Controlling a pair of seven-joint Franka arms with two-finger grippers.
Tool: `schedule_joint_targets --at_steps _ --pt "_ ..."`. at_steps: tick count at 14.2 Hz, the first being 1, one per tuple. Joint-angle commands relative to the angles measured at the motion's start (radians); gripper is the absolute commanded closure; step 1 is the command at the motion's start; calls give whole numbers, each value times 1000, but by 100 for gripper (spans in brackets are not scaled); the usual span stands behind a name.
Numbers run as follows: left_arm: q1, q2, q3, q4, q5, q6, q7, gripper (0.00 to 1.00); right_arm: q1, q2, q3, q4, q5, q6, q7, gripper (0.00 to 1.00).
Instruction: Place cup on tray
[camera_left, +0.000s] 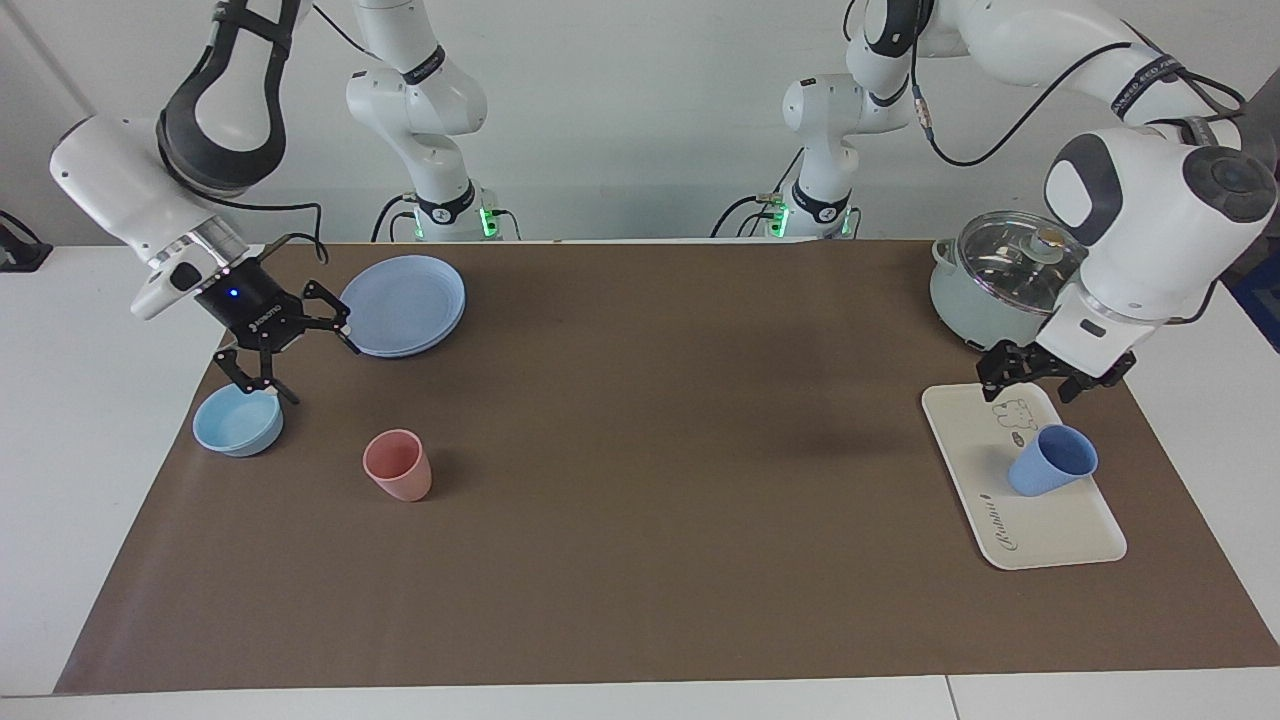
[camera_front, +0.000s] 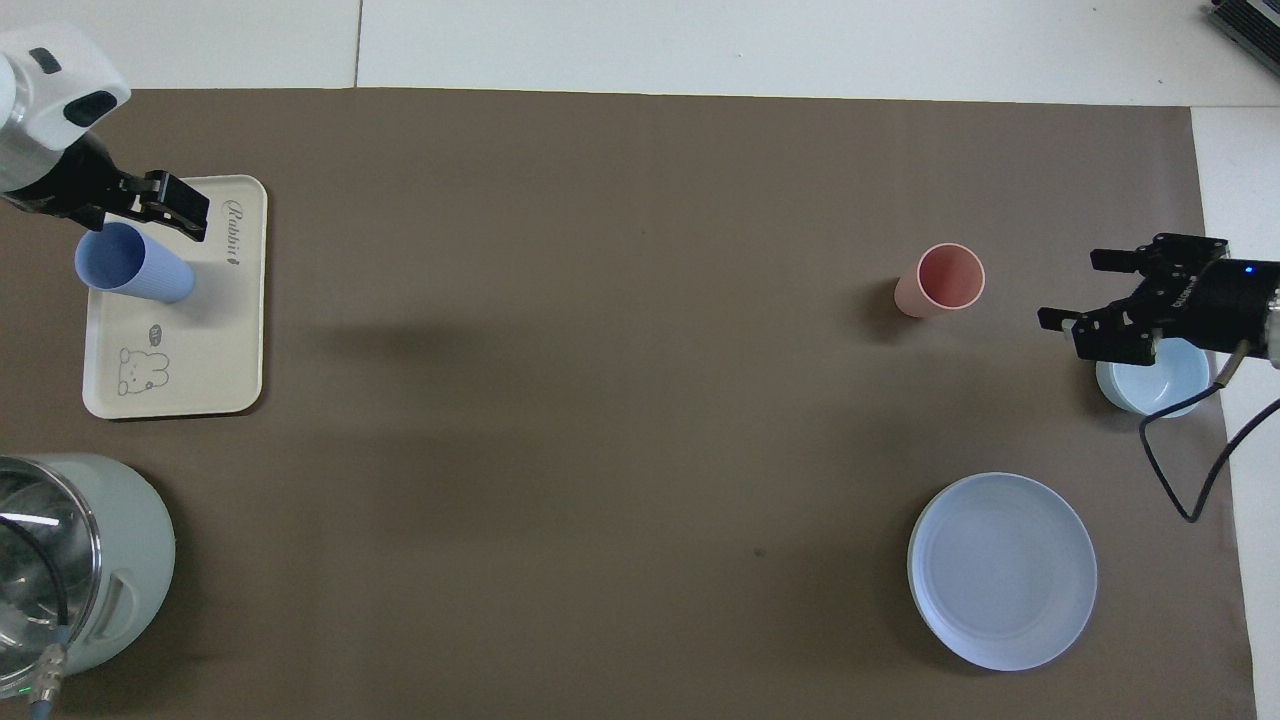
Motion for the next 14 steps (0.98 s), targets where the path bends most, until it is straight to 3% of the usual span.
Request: schedule_joint_targets --at_steps 1,6,9,11,14 --pt "-56 -91 10 1 38 -79 -37 0 46 -50 10 -6 -199 21 218 0" --pt "-39 -272 10 -200 13 -74 -25 0 170 -87 10 -6 -475 5 629 0" --pt "-33 -295 10 -231 0 -70 -31 0 260 -92 10 19 -693 -68 932 0" --pt "-28 -297 13 -233 -43 -71 -32 0 267 -74 14 128 -718 -212 1055 0" --pt "-21 -304 13 -253 -46 -58 -31 0 215 -31 -2 329 -698 -445 1070 0"
